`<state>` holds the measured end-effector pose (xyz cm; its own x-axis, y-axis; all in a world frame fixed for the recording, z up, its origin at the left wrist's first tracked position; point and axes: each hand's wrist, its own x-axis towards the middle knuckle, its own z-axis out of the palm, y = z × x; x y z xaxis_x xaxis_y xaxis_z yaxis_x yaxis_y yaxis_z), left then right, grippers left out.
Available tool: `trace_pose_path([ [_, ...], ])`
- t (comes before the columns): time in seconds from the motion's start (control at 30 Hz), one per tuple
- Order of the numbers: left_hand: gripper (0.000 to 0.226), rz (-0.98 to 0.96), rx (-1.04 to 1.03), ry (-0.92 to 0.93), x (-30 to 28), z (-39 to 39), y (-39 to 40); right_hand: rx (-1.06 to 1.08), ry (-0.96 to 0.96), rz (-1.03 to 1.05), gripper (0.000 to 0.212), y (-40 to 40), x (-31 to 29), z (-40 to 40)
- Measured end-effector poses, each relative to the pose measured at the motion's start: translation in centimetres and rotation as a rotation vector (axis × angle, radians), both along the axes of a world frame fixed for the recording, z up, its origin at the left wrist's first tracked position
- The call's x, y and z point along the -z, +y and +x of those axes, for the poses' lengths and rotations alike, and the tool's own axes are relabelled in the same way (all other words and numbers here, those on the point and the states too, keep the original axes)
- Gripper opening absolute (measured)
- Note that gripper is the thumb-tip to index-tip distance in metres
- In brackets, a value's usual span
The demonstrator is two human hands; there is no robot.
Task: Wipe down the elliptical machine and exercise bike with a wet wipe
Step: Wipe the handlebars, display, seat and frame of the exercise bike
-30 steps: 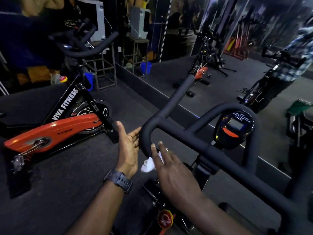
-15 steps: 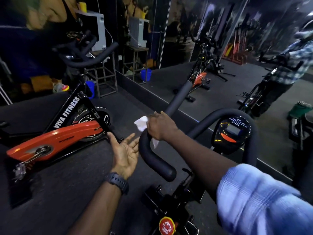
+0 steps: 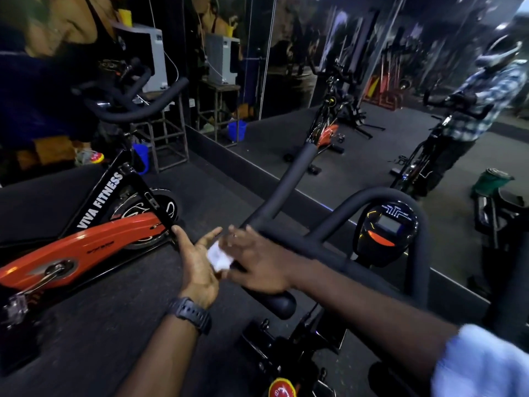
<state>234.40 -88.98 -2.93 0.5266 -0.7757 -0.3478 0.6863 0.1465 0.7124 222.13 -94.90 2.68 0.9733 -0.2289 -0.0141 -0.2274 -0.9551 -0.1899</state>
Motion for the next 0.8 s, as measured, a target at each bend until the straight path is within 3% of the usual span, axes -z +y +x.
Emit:
trace_pose_path([
  [0.1,0.104,0.041,0.049,-0.08,-0.1,0.3,-0.3,-0.128,-0.136,0.095,0.053,2.5,1.2,-5.1],
  [0.17,0.107,0.082,0.068,-0.17,-0.1,0.3,-0.5,0.073,-0.088,0.242,0.066,2.9,2.5,-7.0],
  [0.2,0.108,0.099,0.073,-0.212,-0.1,0.1,-0.7,0.248,-0.049,0.414,0.071,2.8,2.6,-7.0],
  [0.27,0.108,0.128,0.061,-0.295,-0.3,-0.1,-0.9,0.56,0.013,1.06,0.073,1.8,1.9,-5.0],
  [0.33,0.106,0.139,0.048,-0.343,-0.6,-0.4,-1.2,0.627,-0.096,1.652,0.064,-0.6,2.0,-2.1],
  [0.43,0.106,0.146,0.06,-0.38,-1.0,-0.6,-1.0,0.691,-0.343,1.88,0.061,-2.1,1.4,1.0],
  [0.53,0.107,0.143,0.077,-0.396,-0.8,-0.6,-1.0,0.671,-0.329,1.943,0.073,-1.7,1.9,0.3],
  [0.6,0.106,0.115,0.063,-0.411,-0.7,-0.6,-1.1,0.621,-0.129,1.893,0.073,-0.8,2.0,-1.9],
  [0.67,0.107,0.096,0.053,-0.424,-0.5,-0.5,-1.2,0.594,0.099,1.784,0.06,0.1,1.2,-4.8],
  [0.73,0.107,0.102,0.06,-0.436,-0.6,-0.3,-1.4,0.599,0.232,1.585,0.045,0.9,-0.8,-6.6],
  [0.8,0.108,0.117,0.087,-0.454,-0.8,-0.2,-1.6,0.555,0.256,1.088,0.032,1.0,-2.3,-6.5],
])
